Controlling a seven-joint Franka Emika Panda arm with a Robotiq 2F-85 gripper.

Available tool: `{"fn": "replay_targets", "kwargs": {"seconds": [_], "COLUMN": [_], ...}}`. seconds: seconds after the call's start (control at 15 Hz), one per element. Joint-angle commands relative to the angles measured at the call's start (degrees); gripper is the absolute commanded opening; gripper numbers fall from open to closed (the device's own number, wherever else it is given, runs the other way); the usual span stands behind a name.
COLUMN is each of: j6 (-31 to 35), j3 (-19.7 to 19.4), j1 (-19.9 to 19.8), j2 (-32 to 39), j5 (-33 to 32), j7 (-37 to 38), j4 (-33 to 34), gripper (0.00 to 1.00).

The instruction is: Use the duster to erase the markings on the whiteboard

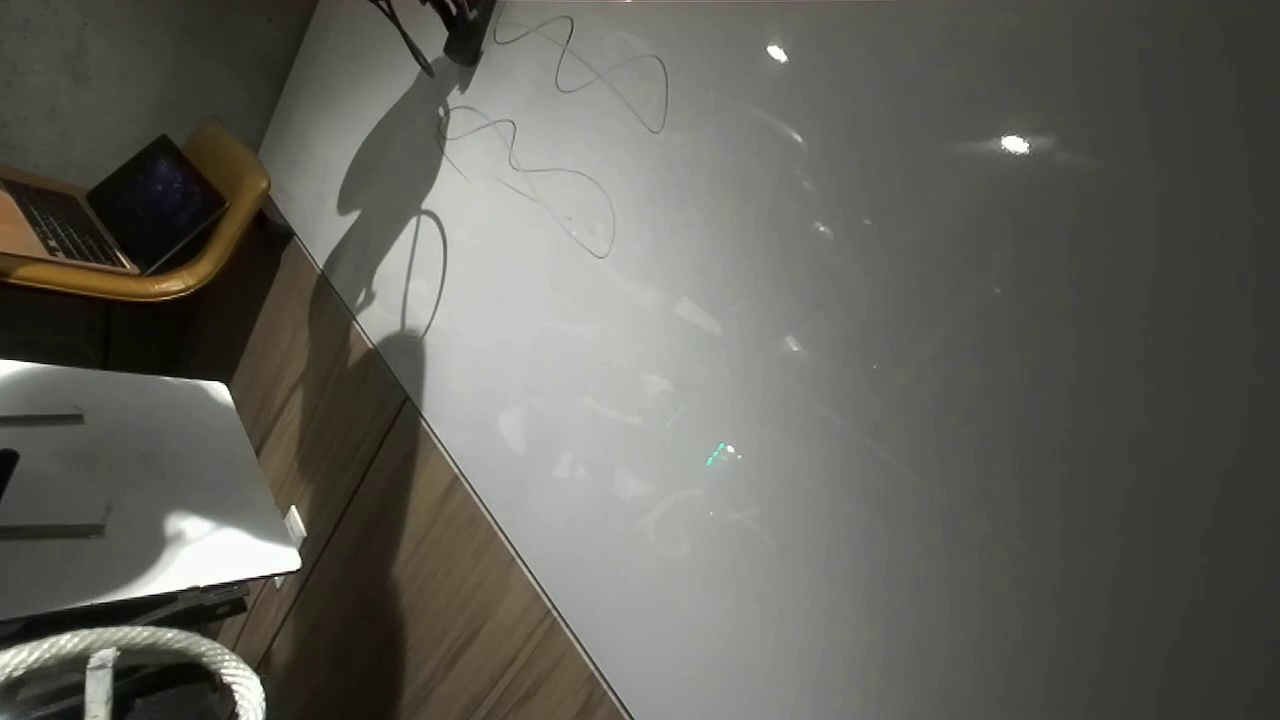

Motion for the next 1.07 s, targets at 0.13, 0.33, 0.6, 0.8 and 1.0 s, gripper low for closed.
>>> {"fn": "replay_targets", "kwargs": {"seconds": [0.13,0.33,0.6,0.8,1.0], "j6": [2.4,2.3,2.7,4.0,6.8], "j3": [-10.6,-13.0,-16.2,-18.6,-21.8], "j1": [0.1,-0.9,-3.4,-6.3,-9.6], "j2": [-7.6,-13.2,-19.9,-24.5,-28.6], "j5": [4.3,4.7,4.4,4.8,5.9], "j7": [-7.1,-5.4,-3.7,-3.7,-4.2], "j4": [-4.9,-11.5,-19.2,-23.6,-27.1], "gripper": [0.27,0.27,0.27,0.27,0.27]}}
